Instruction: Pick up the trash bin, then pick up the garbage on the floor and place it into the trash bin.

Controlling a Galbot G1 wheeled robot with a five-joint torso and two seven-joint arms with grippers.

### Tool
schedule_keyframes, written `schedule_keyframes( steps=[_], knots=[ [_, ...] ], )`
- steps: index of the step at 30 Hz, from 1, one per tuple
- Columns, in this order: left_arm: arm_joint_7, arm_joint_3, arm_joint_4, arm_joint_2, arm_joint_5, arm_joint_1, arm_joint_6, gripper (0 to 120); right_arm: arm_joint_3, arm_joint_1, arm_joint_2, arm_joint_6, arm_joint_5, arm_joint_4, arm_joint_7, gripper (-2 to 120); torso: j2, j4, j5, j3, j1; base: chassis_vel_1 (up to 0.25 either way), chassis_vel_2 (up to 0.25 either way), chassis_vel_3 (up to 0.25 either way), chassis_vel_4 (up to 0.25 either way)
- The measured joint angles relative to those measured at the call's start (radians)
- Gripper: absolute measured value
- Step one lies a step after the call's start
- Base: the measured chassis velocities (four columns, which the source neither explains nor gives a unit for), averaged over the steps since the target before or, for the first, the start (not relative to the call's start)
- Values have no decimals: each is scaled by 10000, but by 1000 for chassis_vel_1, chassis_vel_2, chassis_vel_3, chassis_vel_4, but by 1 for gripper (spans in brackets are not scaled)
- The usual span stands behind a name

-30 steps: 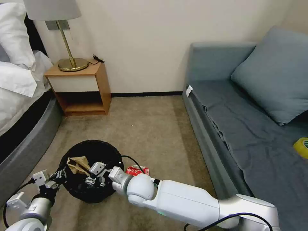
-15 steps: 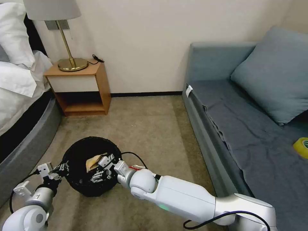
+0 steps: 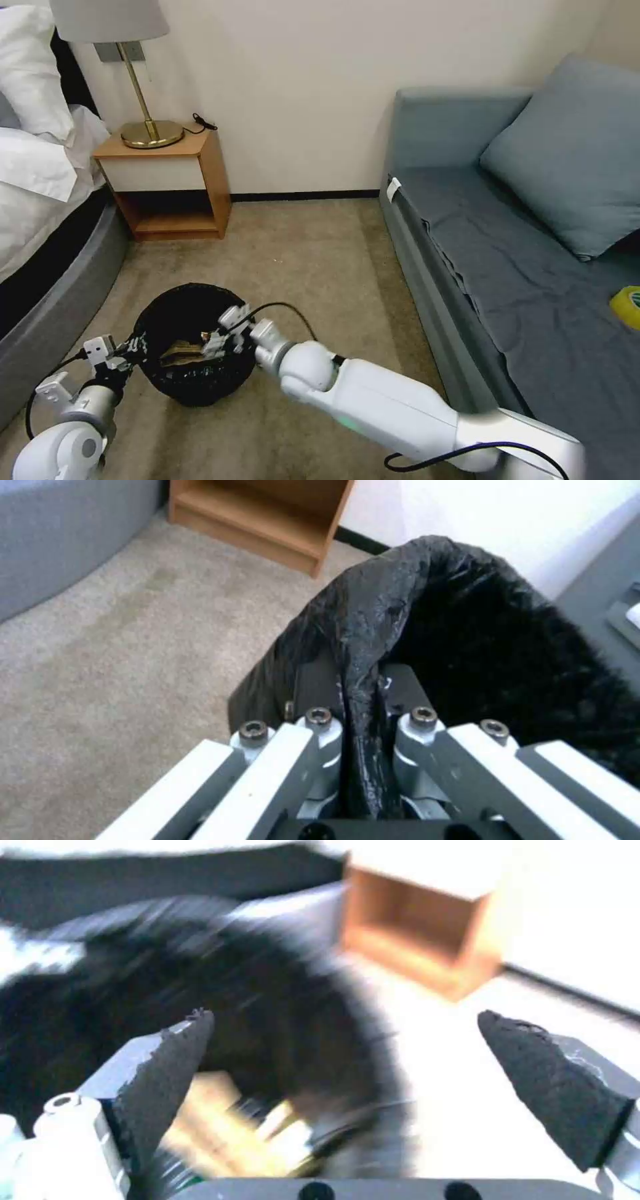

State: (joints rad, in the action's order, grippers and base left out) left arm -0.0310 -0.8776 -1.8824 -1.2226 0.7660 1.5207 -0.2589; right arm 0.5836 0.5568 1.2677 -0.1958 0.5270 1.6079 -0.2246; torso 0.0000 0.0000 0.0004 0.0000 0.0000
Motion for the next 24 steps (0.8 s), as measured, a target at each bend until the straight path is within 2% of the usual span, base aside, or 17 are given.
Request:
schedule_keyframes(
  steps=[4, 5, 6, 8, 9, 12, 18, 22, 24],
  knots=[
    [35, -235, -125, -320, -225, -13, -36, 4, -1532, 846, -1201, 392, -534, 1313, -458, 100, 0, -3, -1, 0, 0, 0, 0, 0, 0],
    [35, -235, -125, -320, -225, -13, -36, 4, -1532, 846, -1201, 392, -534, 1313, -458, 100, 0, -3, -1, 0, 0, 0, 0, 0, 0],
    [39, -323, -210, -412, -251, 56, -36, 4, -1865, 1148, -1505, 447, -672, 1649, -561, 100, 0, -4, 0, 1, 0, 0, 0, 0, 0],
    [33, -571, -512, -598, -269, 338, -35, 4, -2929, 2327, -2261, 567, -1298, 2602, -665, 100, -1, -1, -1, 0, 0, 0, 0, 0, 0],
    [33, -571, -512, -598, -269, 338, -35, 4, -2929, 2327, -2261, 567, -1298, 2602, -665, 100, -1, -1, -1, 0, 0, 0, 0, 0, 0],
    [-14, -945, -878, -770, -250, 763, 16, 4, -4271, 3969, -2788, 611, -1963, 3741, -670, 100, 0, -2, 1, -1, 0, 0, 0, 0, 0],
    [-10, -1091, -932, -873, -256, 737, 12, 4, -5577, 5239, -2863, 902, -2481, 4324, -515, 100, 0, 0, -1, -1, 0, 0, 0, 0, 0],
    [58, -1088, -908, -921, -313, 604, -48, 4, -6293, 6461, -2440, 938, -3040, 4705, -327, 100, 1, -2, -3, -1, -1, 0, 0, 0, 0],
    [70, -1086, -908, -928, -320, 590, -57, 4, -6341, 6624, -2359, 935, -3102, 4741, -314, 100, 0, 0, -3, -1, -1, 0, 0, 0, 0]
  ],
)
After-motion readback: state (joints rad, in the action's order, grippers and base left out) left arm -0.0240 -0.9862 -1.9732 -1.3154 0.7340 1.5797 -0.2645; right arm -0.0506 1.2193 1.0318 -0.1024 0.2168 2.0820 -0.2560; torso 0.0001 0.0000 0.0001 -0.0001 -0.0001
